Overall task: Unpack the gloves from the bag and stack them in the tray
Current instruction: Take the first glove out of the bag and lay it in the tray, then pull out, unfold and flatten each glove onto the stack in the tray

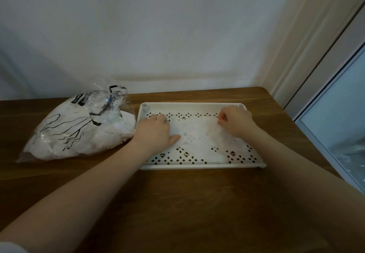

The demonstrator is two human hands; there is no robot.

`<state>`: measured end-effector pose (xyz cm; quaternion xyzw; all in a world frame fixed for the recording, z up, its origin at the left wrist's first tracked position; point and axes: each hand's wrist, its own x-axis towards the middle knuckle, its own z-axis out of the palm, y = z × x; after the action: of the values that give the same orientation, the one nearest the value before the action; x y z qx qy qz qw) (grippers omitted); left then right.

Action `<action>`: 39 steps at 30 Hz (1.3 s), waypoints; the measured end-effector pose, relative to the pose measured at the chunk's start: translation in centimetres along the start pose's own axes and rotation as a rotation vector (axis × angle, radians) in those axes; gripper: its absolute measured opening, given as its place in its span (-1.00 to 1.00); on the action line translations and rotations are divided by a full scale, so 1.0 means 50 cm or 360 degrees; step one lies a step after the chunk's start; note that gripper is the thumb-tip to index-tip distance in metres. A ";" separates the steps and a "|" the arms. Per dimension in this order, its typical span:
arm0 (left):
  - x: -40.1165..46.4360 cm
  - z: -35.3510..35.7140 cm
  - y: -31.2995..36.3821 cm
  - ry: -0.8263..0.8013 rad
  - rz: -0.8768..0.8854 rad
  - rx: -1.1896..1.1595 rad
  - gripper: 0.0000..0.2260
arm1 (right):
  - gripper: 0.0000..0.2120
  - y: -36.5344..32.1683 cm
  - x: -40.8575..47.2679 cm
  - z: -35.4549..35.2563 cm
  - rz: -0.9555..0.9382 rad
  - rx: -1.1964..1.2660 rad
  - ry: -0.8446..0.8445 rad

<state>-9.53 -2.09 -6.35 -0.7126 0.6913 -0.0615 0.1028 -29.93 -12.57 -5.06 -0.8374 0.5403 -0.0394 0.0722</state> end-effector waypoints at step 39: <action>-0.146 0.013 -0.189 0.0870 -0.0149 -0.0687 -0.83 | -0.81 -0.424 0.017 0.052 -0.0487 0.0444 -0.0124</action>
<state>-0.45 5.45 -4.37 -0.7060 0.6569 -0.1072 -0.2420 -10.12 -4.51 -4.19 -0.8925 0.3930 -0.0918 0.2013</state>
